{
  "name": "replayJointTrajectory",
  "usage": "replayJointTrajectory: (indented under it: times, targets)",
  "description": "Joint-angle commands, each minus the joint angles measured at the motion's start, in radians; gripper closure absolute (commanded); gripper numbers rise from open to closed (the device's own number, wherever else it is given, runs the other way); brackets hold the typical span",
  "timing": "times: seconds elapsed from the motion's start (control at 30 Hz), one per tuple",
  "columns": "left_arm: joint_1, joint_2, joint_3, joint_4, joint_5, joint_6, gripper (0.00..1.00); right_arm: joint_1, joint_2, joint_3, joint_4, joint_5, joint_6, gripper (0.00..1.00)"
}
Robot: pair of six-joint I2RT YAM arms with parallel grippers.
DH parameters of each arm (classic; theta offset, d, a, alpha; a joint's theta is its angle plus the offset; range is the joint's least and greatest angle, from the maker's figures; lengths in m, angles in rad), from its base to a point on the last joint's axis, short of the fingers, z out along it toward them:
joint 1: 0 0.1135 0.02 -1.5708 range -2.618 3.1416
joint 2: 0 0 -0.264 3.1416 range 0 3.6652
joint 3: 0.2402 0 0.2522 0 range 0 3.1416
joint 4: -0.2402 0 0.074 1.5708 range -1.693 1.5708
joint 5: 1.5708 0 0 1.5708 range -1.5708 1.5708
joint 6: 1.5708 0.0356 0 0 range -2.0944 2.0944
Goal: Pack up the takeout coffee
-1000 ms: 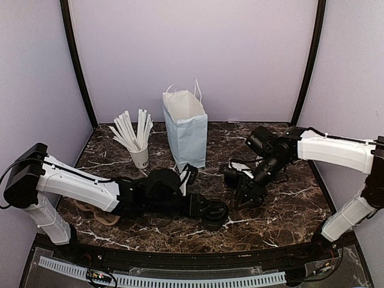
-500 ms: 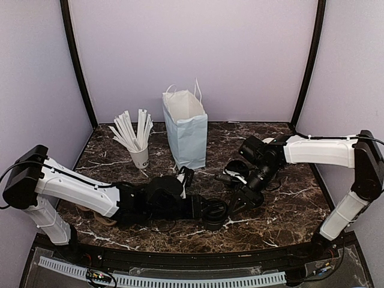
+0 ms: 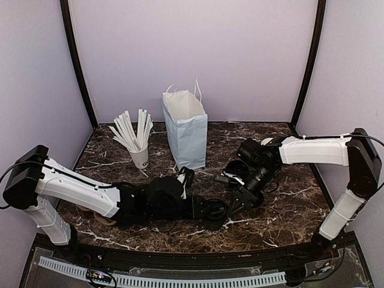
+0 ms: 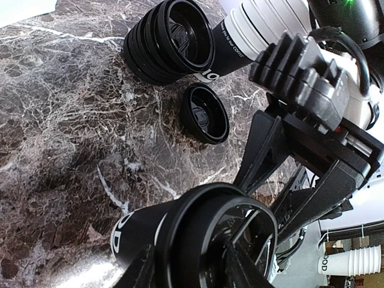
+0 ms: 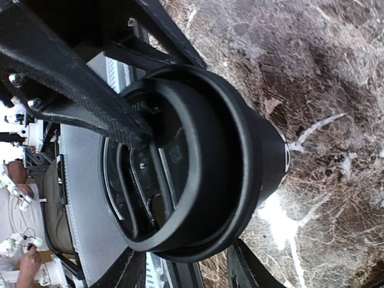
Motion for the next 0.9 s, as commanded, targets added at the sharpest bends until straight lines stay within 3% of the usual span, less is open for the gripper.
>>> replayJointTrajectory:
  times: [0.0,0.23,0.37,0.5,0.6,0.87]
  targets:
    - [-0.006,0.027,-0.018,-0.071,0.009,-0.009,0.65,0.006,0.050,0.011,0.060,0.090,0.040,0.54]
    - [0.002,0.059,-0.038,-0.108,0.020,-0.037,0.66,0.006,0.107,-0.015,0.125,0.320,0.102,0.58]
    - [0.015,0.075,-0.083,-0.085,0.041,-0.073,0.67,0.006,0.146,0.000,0.114,0.376,0.106,0.58]
    - [0.016,0.055,-0.088,-0.053,0.048,-0.024,0.66,0.006,0.132,0.043,0.059,0.327,0.055,0.58]
    - [0.013,0.015,-0.067,-0.049,0.040,0.059,0.60,0.006,0.064,0.094,-0.004,0.229,-0.012,0.55]
    - [-0.006,-0.063,0.092,-0.212,-0.109,0.218,0.46,-0.001,-0.067,0.173,-0.097,0.174,-0.128,0.41]
